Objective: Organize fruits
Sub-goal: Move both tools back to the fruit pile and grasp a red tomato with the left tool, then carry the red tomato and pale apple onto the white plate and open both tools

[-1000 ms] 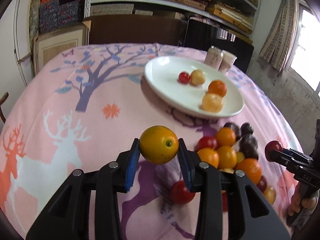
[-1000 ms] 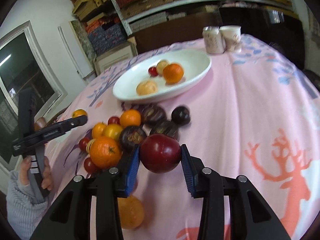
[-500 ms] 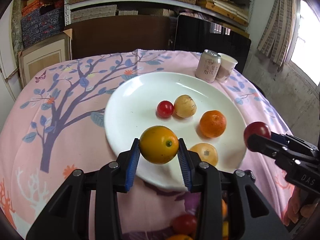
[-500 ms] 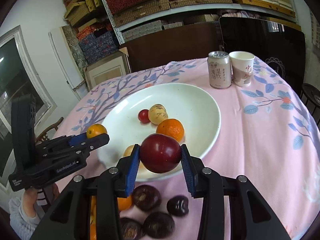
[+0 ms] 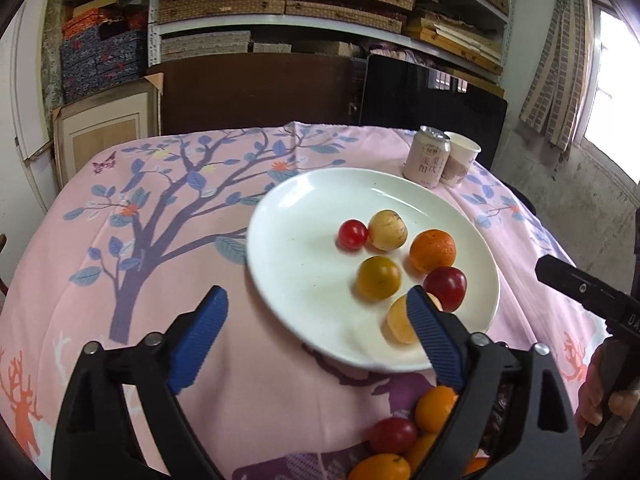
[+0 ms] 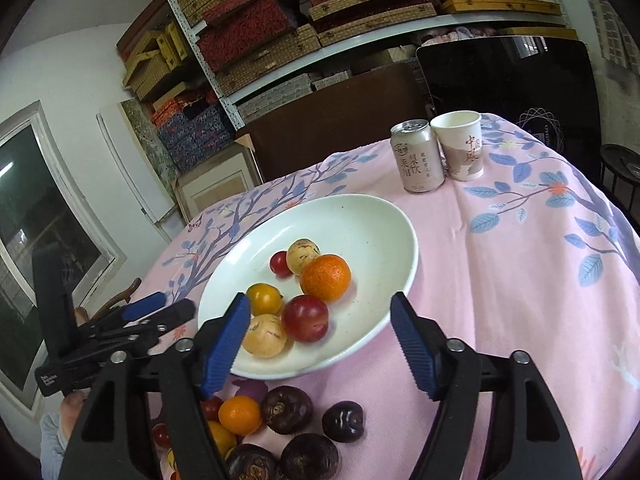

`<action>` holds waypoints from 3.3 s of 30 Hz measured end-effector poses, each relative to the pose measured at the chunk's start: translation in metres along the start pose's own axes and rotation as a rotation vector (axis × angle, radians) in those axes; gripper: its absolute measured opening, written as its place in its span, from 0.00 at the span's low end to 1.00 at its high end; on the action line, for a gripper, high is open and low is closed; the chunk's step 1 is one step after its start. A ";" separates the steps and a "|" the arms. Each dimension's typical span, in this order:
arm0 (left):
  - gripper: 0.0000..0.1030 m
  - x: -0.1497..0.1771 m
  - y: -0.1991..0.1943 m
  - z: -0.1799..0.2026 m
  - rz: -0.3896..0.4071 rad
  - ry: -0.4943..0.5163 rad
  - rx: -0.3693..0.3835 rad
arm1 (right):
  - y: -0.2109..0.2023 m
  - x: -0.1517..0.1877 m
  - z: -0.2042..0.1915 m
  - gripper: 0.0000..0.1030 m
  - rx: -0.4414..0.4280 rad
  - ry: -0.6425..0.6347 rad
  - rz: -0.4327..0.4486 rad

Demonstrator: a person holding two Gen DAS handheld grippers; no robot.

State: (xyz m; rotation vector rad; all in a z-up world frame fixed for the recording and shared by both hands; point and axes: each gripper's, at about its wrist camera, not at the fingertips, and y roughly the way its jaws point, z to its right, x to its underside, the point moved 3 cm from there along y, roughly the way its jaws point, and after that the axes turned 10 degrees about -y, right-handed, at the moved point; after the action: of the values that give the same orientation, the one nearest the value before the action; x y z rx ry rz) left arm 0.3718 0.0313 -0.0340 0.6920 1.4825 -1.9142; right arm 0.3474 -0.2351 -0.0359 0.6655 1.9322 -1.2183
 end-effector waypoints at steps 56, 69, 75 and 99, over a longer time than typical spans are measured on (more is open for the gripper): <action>0.65 0.125 -0.047 -0.021 -0.189 0.100 -0.040 | -0.092 0.116 -0.058 0.93 -0.053 -0.220 -0.123; 0.37 0.129 -0.043 -0.005 -0.199 0.162 -0.007 | -0.094 0.144 -0.078 0.75 -0.096 -0.267 -0.266; 0.36 0.129 -0.041 -0.005 -0.204 0.162 -0.012 | -0.080 0.154 -0.089 0.52 -0.038 -0.335 -0.353; 0.28 0.127 -0.056 -0.008 -0.143 0.142 0.000 | -0.081 0.140 -0.080 0.41 -0.059 -0.257 -0.296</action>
State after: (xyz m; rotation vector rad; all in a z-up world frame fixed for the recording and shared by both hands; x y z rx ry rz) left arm 0.2447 0.0299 -0.0907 0.7542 1.6592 -2.0069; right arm 0.1791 -0.1907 -0.0851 0.1820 1.8821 -1.3462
